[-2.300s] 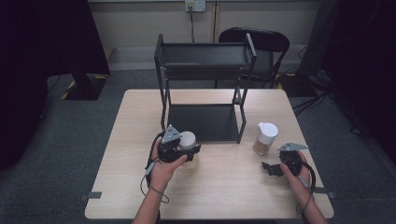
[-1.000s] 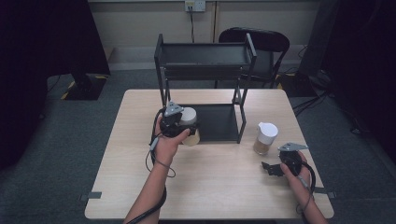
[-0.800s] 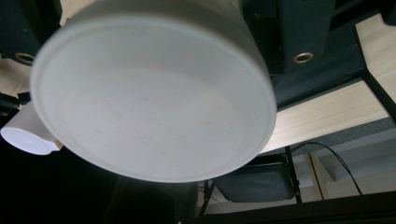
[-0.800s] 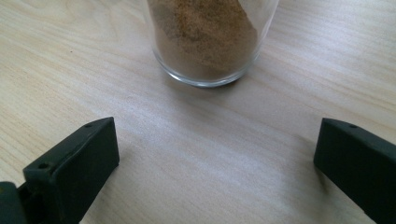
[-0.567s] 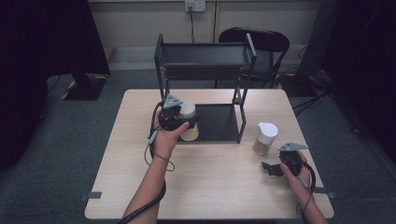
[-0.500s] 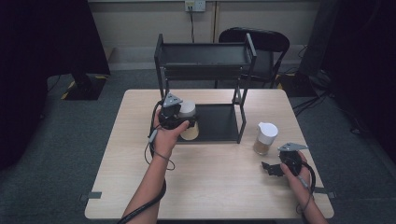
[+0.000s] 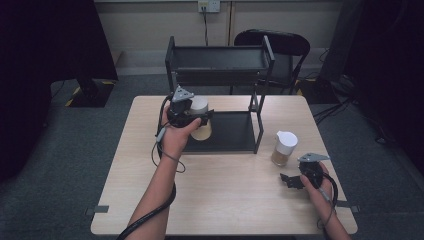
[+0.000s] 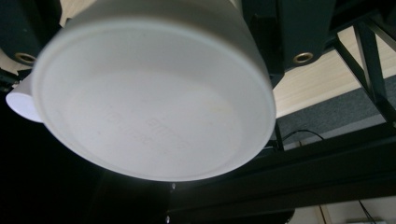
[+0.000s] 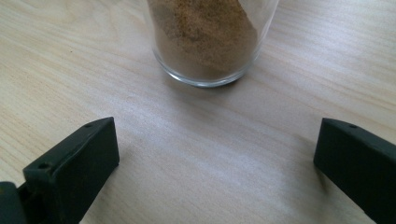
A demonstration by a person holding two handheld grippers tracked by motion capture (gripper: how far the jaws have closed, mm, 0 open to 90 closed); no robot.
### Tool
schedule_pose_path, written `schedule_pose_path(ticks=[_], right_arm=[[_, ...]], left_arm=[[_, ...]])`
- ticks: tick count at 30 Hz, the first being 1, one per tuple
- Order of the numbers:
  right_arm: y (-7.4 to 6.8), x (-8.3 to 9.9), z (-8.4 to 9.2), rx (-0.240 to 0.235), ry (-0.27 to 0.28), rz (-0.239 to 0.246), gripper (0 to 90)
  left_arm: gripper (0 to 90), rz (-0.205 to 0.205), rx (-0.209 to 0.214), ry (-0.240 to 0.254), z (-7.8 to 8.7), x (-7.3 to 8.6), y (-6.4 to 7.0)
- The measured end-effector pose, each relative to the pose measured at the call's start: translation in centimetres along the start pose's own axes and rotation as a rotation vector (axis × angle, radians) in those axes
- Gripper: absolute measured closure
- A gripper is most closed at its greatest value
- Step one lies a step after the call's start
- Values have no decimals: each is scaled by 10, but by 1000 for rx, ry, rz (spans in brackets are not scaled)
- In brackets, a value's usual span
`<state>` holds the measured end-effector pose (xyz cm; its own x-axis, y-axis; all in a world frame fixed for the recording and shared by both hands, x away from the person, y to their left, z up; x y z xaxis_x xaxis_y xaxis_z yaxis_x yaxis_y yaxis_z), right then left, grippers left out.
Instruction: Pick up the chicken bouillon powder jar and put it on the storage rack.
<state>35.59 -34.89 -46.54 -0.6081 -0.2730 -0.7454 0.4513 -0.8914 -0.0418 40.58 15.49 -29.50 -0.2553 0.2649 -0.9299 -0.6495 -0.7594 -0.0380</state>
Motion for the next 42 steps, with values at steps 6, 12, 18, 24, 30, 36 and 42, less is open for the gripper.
schedule_pose_path(ticks=[6, 12, 18, 24, 30, 36, 42], right_arm=[[0, 0, 0, 0, 0, 0, 0], [0, 0, 0, 0, 0, 0, 0], [0, 0, 0, 0, 0, 1, 0], [0, 0, 0, 0, 0, 1, 0], [0, 0, 0, 0, 0, 1, 0], [0, 0, 0, 0, -1, 1, 0], [0, 0, 0, 0, 0, 2, 0]], left_arm=[[338, -15, 2, -7, 4, -14, -1], [338, -18, 11, -2, 8, -29, -2], [338, -33, 14, -9, 12, -46, -2], [338, -31, 20, -7, 16, -58, -4], [338, -28, 17, -10, 20, -67, -7], [338, -27, 13, -9, 23, -77, -9], [339, -31, 16, -5, 27, -89, -10]])
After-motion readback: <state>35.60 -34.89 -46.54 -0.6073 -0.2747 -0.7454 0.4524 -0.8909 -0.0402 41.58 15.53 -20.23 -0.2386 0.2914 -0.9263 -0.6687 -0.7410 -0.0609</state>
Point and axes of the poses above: each handheld gripper's, and its own axes: z roughly backward along the jaws, x roughly out of its underside, y roughly to its right, the point moved 6 cm from there along -z, roughly forward along the jaws, and after that the axes turned 6 degrees about -z, right-handed, at the moved point
